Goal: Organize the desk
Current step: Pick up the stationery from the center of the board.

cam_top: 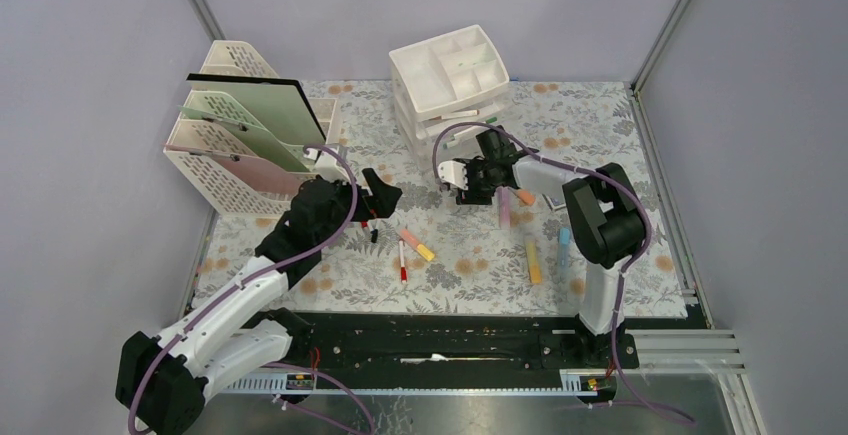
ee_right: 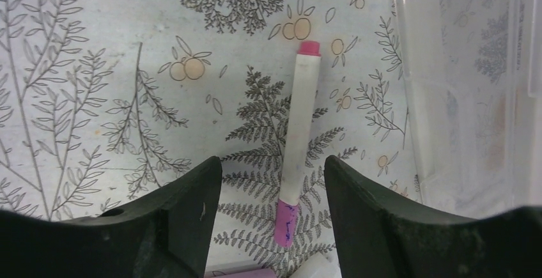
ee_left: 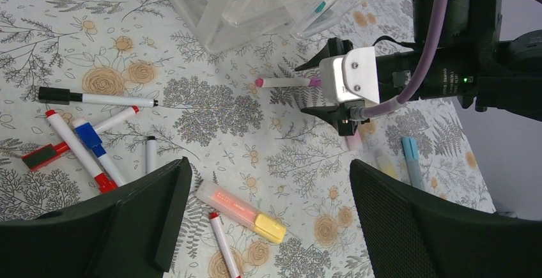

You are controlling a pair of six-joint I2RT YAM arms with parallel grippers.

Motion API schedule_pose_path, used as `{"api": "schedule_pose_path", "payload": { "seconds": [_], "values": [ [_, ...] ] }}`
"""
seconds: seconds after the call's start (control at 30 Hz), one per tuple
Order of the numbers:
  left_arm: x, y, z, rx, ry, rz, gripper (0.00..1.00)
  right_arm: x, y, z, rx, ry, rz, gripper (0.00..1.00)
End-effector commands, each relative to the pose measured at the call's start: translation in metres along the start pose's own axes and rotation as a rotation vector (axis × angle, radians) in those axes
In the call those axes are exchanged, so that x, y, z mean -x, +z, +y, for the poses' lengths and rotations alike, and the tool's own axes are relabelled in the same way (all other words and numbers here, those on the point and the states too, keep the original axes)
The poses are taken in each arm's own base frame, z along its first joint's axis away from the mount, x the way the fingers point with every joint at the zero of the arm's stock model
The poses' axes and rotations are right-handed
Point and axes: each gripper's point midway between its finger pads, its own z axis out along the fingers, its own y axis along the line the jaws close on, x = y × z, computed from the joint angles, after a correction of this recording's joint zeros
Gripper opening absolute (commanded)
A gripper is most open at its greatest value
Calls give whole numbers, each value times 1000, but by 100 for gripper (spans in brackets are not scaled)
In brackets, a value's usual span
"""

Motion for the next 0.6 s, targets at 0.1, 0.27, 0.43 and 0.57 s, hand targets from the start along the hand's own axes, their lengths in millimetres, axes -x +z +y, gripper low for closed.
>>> {"api": "schedule_pose_path", "payload": {
  "seconds": [0.1, 0.27, 0.43, 0.57],
  "values": [
    [22, 7, -9, -22, 1, -56, 99, -9, 9, -7, 8, 22, 37, 53],
    [22, 8, -9, -24, 2, -55, 99, -13, 8, 7, 57, 46, 50, 32],
    [22, 9, -9, -29, 4, -59, 99, -9, -1, 24, 105, 73, 37, 19],
    [21, 10, -10, -37, 2, -60, 99, -6, -12, 41, 142, 110, 40, 13]
  ]
}}
